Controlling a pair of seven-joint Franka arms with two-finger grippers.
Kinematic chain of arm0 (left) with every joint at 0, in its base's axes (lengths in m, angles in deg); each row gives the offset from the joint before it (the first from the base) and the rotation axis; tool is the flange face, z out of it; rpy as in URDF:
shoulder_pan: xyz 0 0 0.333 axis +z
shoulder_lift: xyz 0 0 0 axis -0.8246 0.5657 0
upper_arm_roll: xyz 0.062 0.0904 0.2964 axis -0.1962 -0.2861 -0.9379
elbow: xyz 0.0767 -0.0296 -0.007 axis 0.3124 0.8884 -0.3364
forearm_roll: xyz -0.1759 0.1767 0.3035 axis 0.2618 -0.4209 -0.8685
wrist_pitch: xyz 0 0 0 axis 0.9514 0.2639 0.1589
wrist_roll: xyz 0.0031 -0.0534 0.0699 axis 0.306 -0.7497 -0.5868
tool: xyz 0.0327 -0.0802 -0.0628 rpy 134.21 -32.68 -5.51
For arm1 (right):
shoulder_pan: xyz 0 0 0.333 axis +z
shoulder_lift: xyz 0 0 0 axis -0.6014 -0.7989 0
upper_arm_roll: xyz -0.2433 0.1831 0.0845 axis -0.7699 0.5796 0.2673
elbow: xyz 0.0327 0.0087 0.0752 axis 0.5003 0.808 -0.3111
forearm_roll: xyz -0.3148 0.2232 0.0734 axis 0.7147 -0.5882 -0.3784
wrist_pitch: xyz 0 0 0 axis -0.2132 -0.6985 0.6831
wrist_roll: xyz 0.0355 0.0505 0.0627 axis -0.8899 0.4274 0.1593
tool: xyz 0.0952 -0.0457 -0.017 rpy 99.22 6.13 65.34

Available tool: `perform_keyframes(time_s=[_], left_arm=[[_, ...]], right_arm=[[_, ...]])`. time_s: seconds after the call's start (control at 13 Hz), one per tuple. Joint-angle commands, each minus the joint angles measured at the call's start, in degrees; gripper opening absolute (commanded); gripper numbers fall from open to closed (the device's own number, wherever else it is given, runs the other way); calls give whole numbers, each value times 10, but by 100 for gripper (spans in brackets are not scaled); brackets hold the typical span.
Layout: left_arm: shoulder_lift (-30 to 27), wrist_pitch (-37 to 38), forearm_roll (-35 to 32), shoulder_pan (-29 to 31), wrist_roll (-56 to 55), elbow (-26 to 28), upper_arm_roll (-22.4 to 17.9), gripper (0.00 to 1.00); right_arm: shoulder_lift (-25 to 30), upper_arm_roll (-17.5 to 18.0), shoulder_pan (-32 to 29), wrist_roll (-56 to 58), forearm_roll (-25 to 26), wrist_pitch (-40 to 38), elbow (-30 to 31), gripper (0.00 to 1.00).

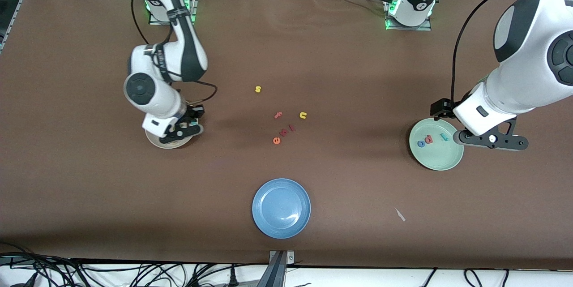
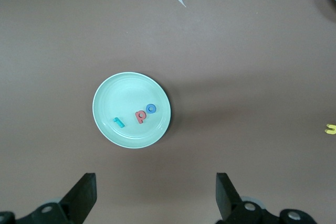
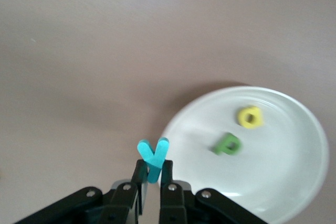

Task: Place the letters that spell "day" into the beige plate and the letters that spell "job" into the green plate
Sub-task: 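Lift cyan y with the right gripper and drop it on cream plate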

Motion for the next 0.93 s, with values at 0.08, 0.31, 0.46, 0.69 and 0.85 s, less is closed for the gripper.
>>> perform_keyframes(time_s=[0.08,0.31,0.46,0.69,0.85], left_arm=[[-12,-2,-7,1,6,12,-3,100],[-12,-2,-11,0,7,11,-3,100],[-11,-2,-9,1,7,12,-3,100],[-11,-2,-11,2,7,11,-3,100],[-11,-2,-11,2,7,11,-3,100]], right_arm=[[6,-64,0,70,-3,-67,6,0],[0,-76,-34,94,0,-79,6,2],[-3,-76,-52,102,0,-80,6,38],[-3,-76,-57,96,-2,-80,0,100],[-2,-76,-57,94,-2,-85,-10,100]])
